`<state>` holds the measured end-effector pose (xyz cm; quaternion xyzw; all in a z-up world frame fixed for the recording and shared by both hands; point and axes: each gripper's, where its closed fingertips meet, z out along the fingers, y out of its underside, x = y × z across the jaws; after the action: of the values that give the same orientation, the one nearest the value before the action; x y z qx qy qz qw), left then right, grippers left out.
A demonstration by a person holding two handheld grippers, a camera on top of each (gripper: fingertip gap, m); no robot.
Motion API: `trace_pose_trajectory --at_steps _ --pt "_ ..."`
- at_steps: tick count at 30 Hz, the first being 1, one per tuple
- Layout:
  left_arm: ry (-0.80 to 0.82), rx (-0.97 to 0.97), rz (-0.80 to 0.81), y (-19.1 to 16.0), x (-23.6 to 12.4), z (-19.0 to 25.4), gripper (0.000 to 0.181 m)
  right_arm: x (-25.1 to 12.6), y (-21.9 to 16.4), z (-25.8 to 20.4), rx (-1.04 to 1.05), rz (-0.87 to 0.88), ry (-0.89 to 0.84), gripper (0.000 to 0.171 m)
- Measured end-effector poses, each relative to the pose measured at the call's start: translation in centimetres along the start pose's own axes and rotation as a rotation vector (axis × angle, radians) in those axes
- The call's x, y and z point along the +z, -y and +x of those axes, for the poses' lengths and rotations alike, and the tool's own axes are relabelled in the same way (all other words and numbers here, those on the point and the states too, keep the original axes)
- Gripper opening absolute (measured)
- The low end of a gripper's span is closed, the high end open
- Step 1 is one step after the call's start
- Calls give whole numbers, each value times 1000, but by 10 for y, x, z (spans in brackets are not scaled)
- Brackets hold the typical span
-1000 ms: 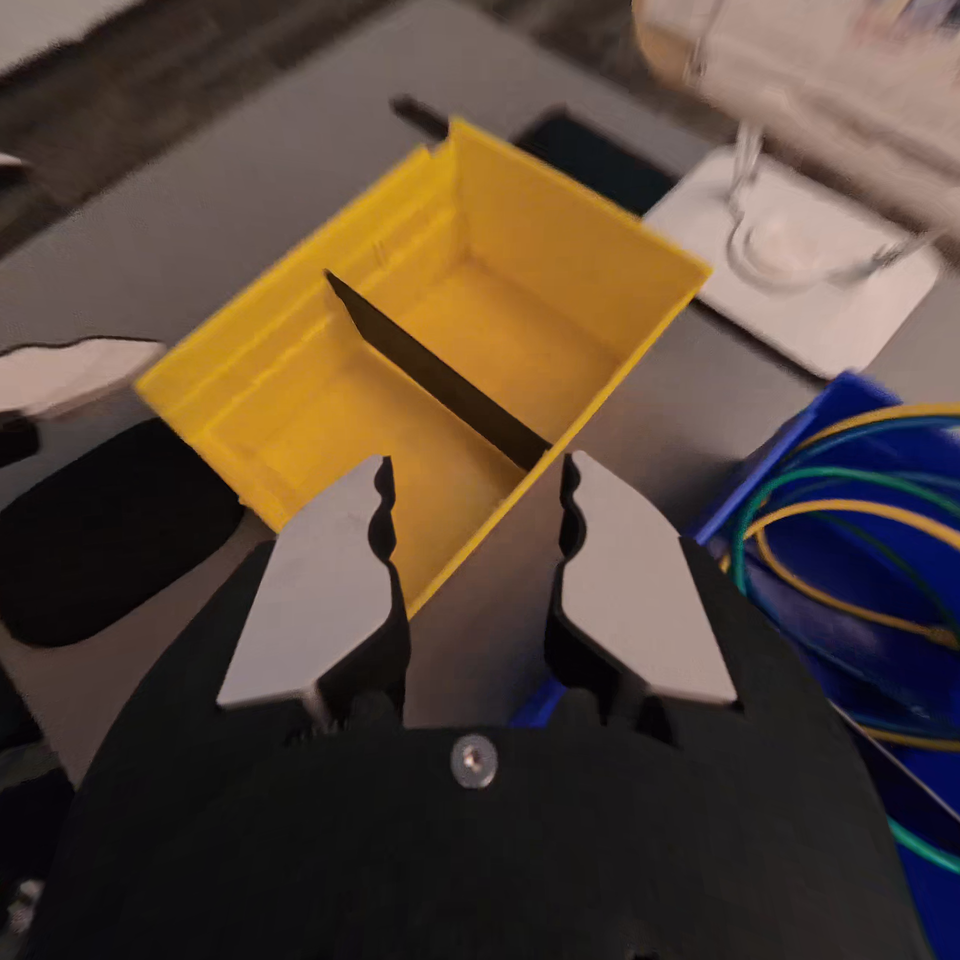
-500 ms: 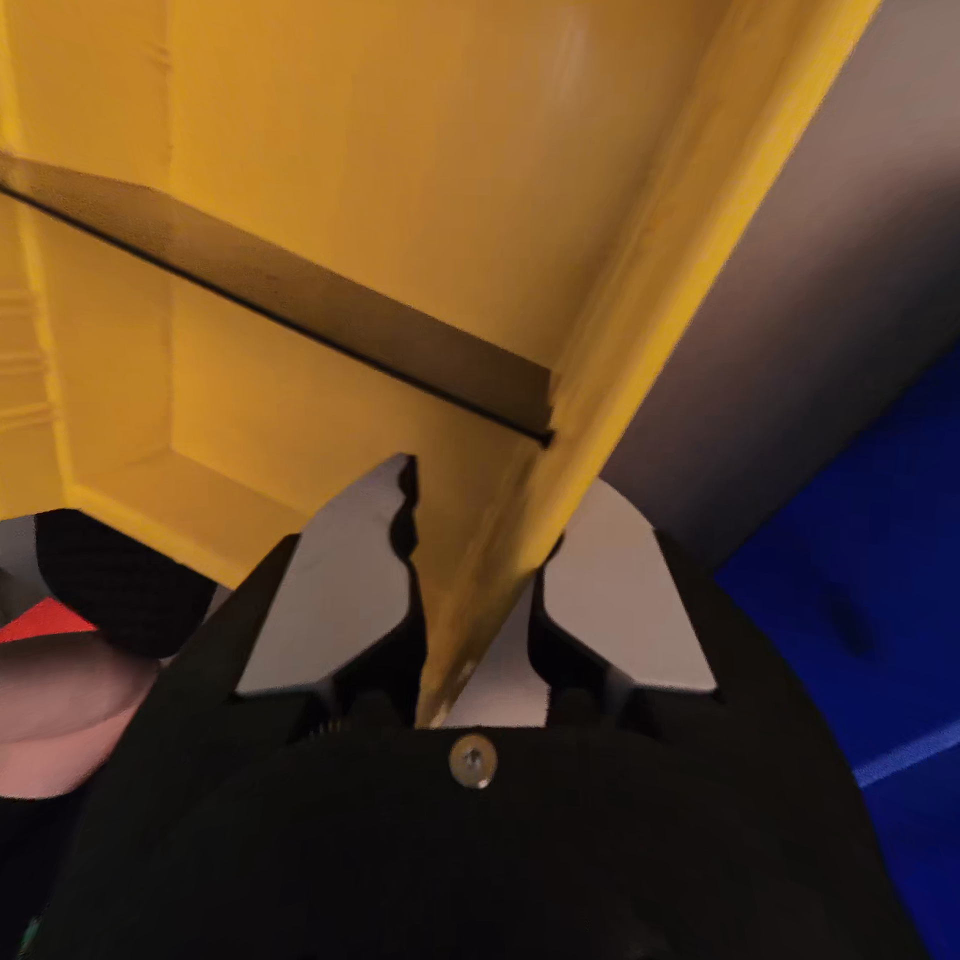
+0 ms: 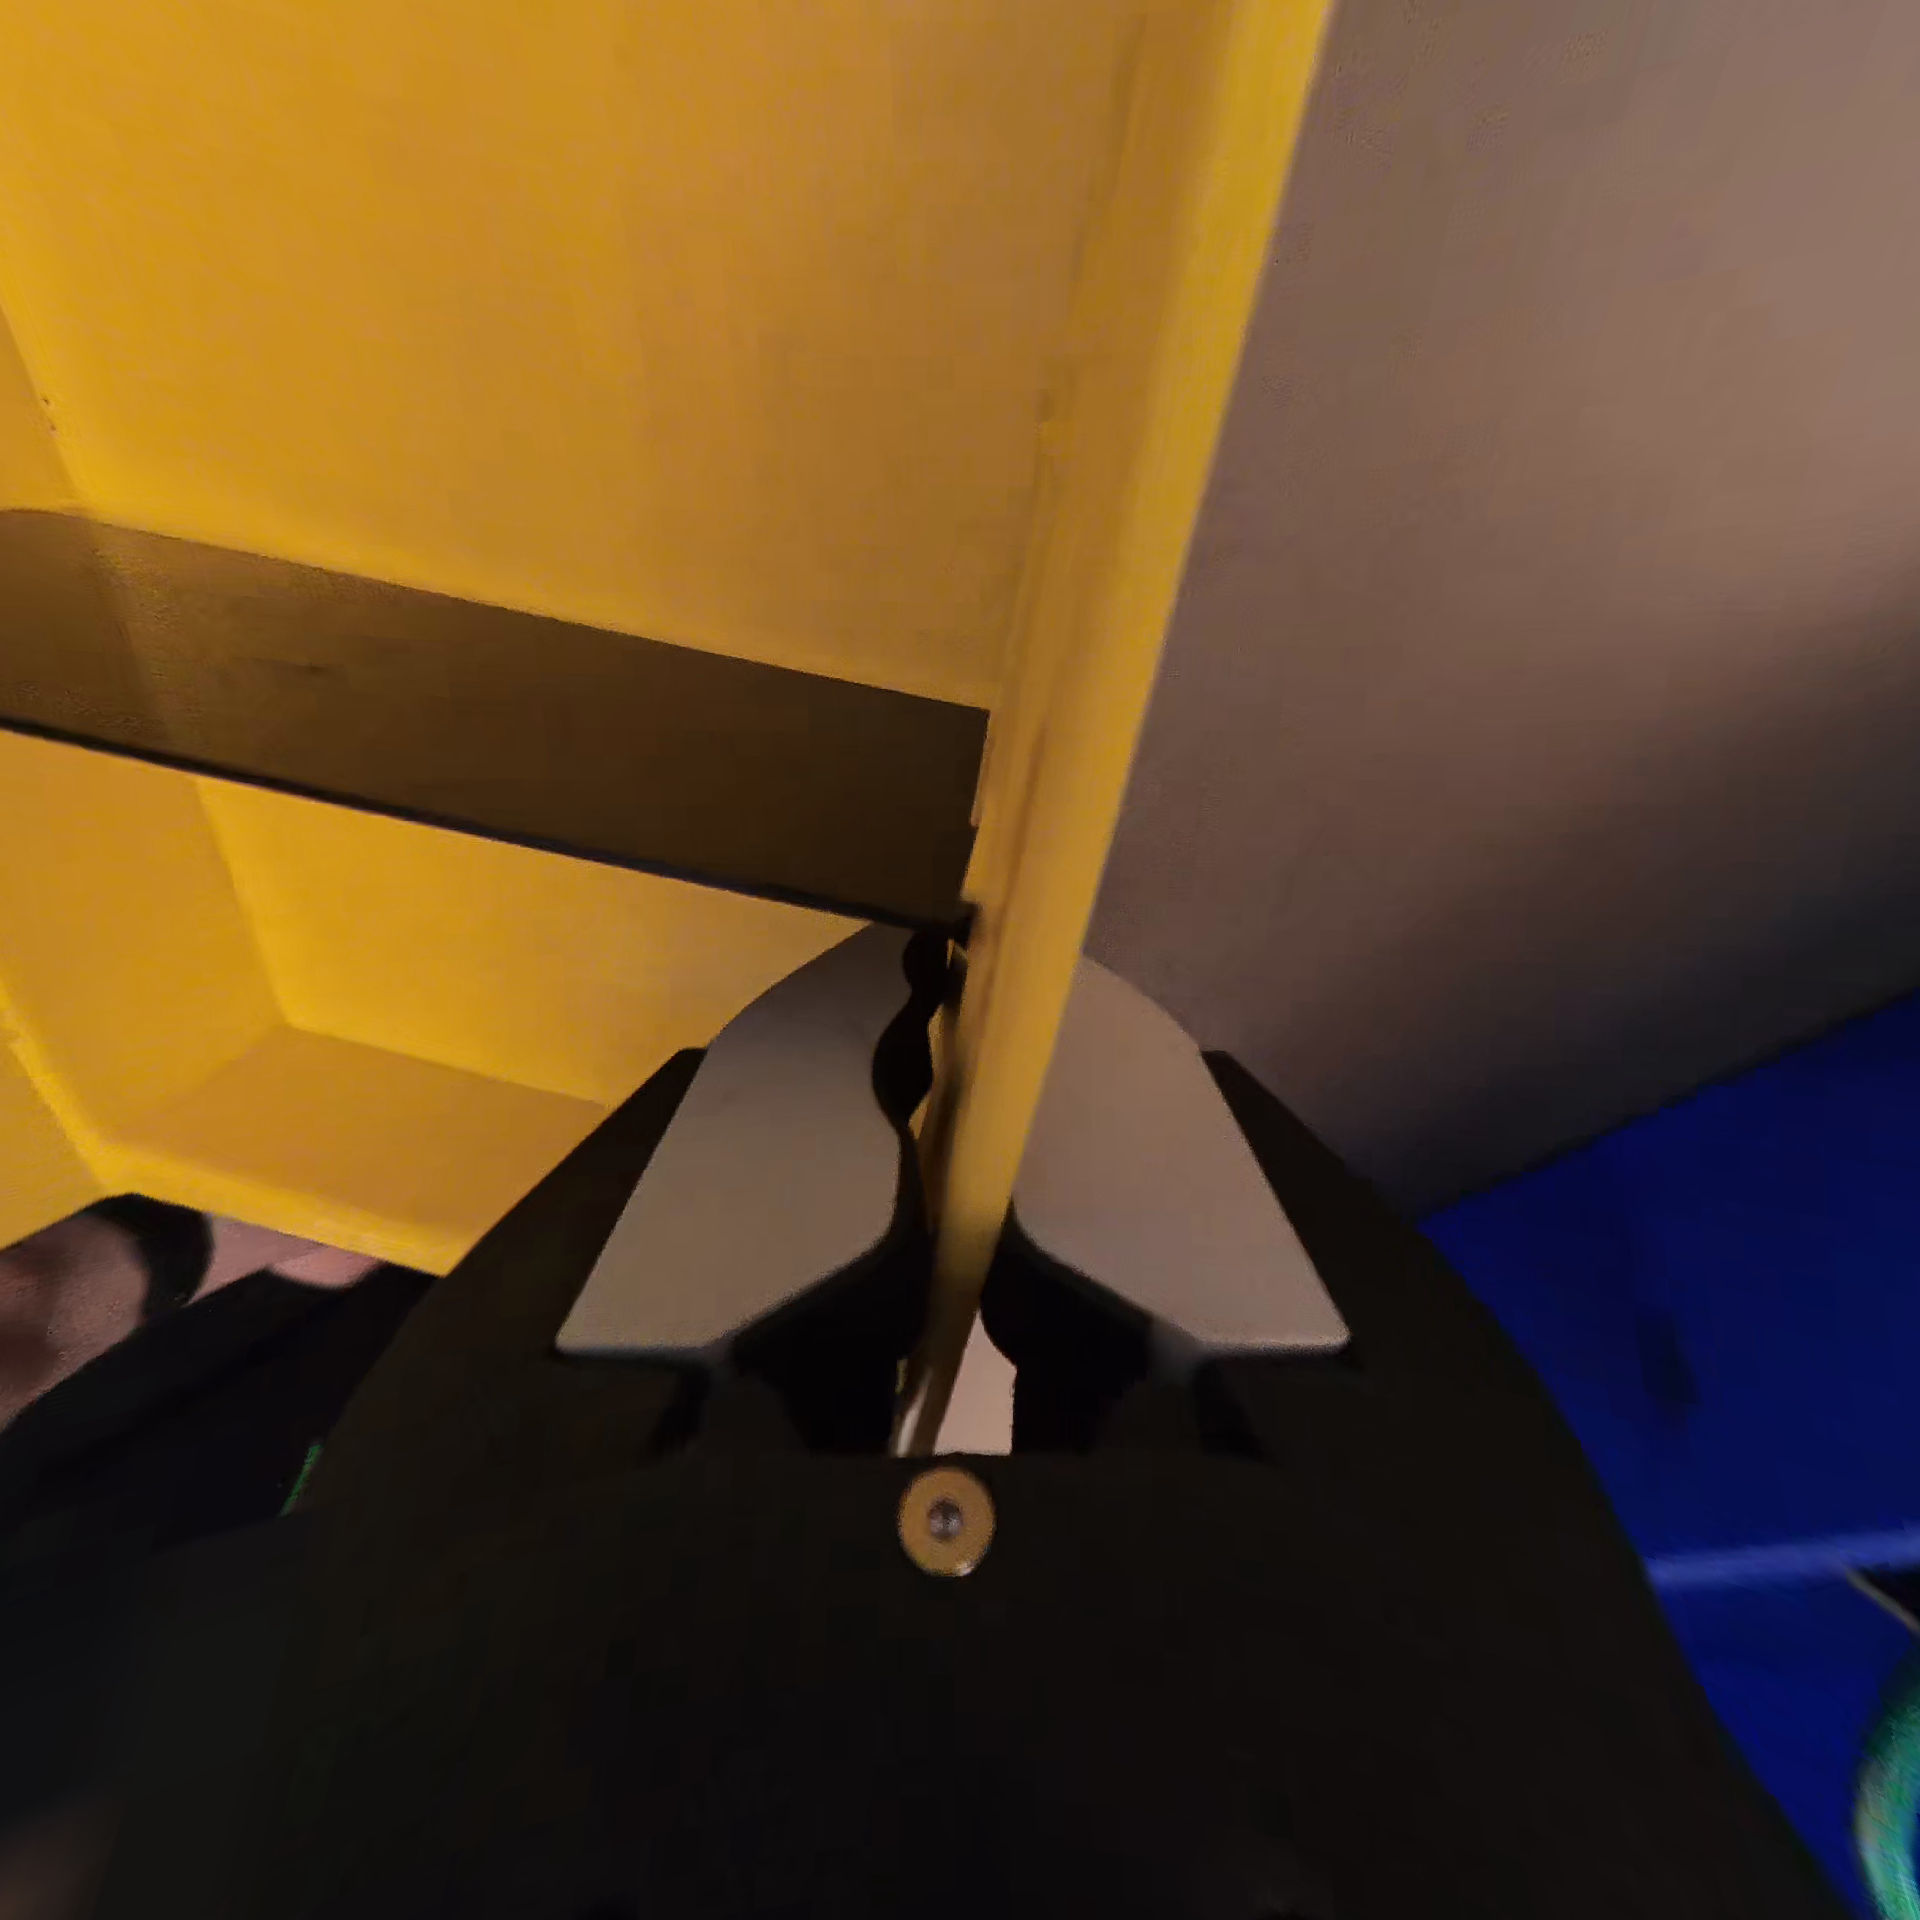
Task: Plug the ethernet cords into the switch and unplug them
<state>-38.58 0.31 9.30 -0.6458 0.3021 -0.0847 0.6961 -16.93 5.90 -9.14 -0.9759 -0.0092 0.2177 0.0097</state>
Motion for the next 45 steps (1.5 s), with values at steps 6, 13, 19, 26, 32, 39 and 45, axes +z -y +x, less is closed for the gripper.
trace_pose_trajectory --at_steps 6,13,19,26,32,39,45 --pt "-68 -245 170 59 -48 -2 78 -151 -7 -24 -165 47 -31 5" --pt "-726 -507 -240 22 33 143 75 -340 -117 108 -16 290 -157 5" --pt "-843 -488 -648 -36 135 265 84 -340 -252 282 357 437 -252 6" --pt "-834 -195 -955 -79 164 340 79 -252 -365 390 702 311 -249 6" --pt "-784 48 -1135 -103 184 334 30 -194 -380 421 773 278 -226 8" --pt "-774 -57 -1190 -130 211 254 5 -148 -349 425 666 279 -222 6" --pt "-569 -118 -1197 -174 216 110 5 -135 -300 392 500 187 -293 4"
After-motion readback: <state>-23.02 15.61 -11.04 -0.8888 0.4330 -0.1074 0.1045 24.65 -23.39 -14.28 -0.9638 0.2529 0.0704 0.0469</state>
